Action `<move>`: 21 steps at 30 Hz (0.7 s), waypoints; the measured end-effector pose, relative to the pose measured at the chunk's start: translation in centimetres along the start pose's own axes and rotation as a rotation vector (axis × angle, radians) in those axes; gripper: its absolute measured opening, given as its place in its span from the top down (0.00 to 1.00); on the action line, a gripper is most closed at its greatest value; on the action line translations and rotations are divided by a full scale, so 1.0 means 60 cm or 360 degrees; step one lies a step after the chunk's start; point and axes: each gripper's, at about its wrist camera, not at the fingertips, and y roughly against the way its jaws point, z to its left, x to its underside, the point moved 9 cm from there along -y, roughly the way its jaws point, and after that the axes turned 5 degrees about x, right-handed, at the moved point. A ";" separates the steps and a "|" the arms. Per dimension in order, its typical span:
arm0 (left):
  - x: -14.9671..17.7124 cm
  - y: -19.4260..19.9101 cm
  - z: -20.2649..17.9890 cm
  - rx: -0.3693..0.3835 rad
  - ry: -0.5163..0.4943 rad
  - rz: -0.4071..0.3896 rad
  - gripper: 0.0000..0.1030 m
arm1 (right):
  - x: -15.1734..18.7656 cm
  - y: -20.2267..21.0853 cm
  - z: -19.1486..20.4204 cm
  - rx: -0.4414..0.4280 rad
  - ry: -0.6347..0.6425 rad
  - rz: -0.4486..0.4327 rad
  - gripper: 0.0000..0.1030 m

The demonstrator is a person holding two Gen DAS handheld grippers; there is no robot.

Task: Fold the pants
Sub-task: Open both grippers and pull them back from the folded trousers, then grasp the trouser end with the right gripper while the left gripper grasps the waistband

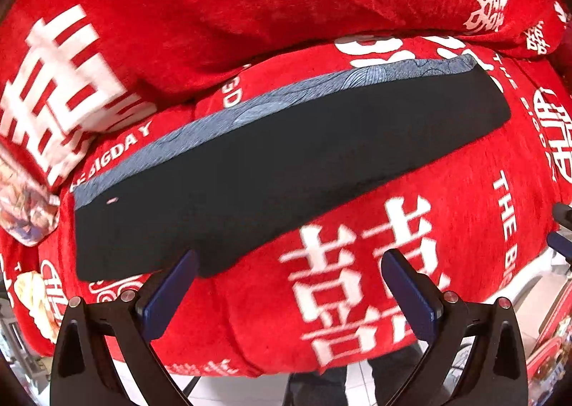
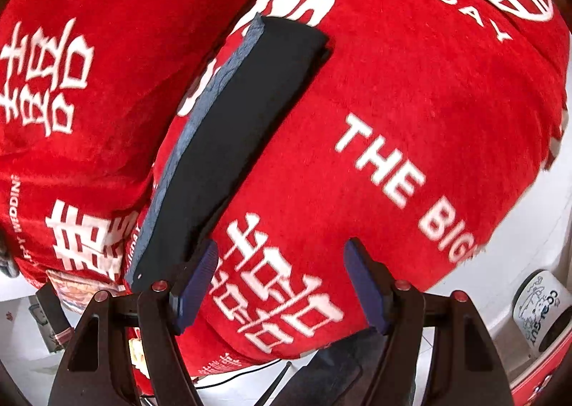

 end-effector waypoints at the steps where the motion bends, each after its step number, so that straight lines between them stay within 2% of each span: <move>1: -0.010 -0.009 -0.007 0.0003 0.0005 0.0006 0.00 | -0.011 -0.003 -0.001 -0.0009 -0.0002 0.0004 0.26; 10: -0.099 -0.100 -0.060 0.0006 0.0096 -0.0006 0.00 | -0.132 -0.078 0.010 -0.0196 -0.0011 0.0067 0.26; 15: -0.140 -0.141 -0.063 -0.0011 0.0156 -0.0072 0.00 | -0.181 -0.127 0.012 -0.0289 0.0006 0.0069 0.27; 17: -0.153 -0.152 -0.064 -0.0018 0.0161 -0.0106 0.00 | -0.200 -0.145 0.008 -0.0307 0.0007 0.0051 0.32; 19: -0.170 -0.160 -0.067 -0.0032 0.0164 -0.0166 0.00 | -0.222 -0.157 -0.002 -0.0314 0.0001 0.0010 0.47; 21: -0.185 -0.166 -0.072 -0.0032 0.0163 -0.0221 0.00 | -0.233 -0.164 -0.004 -0.0350 -0.0015 0.0002 0.48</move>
